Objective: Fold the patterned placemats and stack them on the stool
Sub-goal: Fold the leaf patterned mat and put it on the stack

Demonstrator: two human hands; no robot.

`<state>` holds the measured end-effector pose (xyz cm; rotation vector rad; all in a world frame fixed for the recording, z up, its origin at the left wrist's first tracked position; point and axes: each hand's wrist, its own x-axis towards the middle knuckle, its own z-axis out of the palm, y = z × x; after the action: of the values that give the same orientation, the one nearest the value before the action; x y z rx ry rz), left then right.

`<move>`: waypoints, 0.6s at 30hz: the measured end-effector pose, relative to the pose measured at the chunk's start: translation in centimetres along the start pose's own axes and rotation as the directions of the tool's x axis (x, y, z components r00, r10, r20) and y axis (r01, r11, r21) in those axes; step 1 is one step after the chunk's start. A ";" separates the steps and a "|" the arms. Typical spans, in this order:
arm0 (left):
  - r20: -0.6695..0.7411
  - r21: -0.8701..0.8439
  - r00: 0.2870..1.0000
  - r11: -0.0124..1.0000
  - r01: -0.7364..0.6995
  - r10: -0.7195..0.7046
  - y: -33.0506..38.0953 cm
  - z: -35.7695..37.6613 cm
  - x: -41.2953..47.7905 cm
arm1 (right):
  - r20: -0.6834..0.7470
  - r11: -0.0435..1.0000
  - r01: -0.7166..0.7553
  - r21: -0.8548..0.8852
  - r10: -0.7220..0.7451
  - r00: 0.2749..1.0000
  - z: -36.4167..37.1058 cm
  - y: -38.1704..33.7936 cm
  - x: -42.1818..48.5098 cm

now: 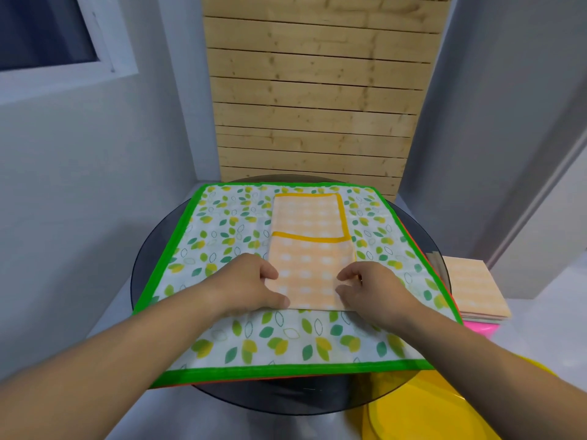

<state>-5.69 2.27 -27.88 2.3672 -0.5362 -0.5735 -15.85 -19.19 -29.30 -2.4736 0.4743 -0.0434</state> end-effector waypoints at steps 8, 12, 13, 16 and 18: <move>-0.060 0.015 0.998 1.000 0.025 -0.024 0.2 1.0 -0.7 | 0.063 0.997 -0.014 -0.072 0.019 0.998 0.7 -0.2 -0.1; -0.175 0.123 0.985 0.992 0.032 -0.010 0.5 2.9 -1.2 | 0.038 0.996 0.007 -0.089 -0.004 0.999 1.0 -0.5 -0.2; -0.183 0.141 0.983 0.990 0.031 -0.004 0.6 3.3 -1.4 | 0.034 0.995 0.013 -0.095 -0.009 0.999 1.1 -0.6 -0.3; -0.181 0.210 0.983 0.977 0.026 0.013 0.5 4.0 -1.4 | 0.024 0.985 0.058 -0.165 -0.054 0.998 1.3 -0.9 -0.7; -0.190 0.278 0.982 0.960 0.035 0.019 0.5 4.2 -1.3 | 0.011 0.975 0.081 -0.205 -0.081 0.997 1.5 -1.1 -0.8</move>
<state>-9.10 0.55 -30.15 2.6577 -0.5506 -0.2818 -16.00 -17.27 -29.79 -2.6953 0.3932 -0.0246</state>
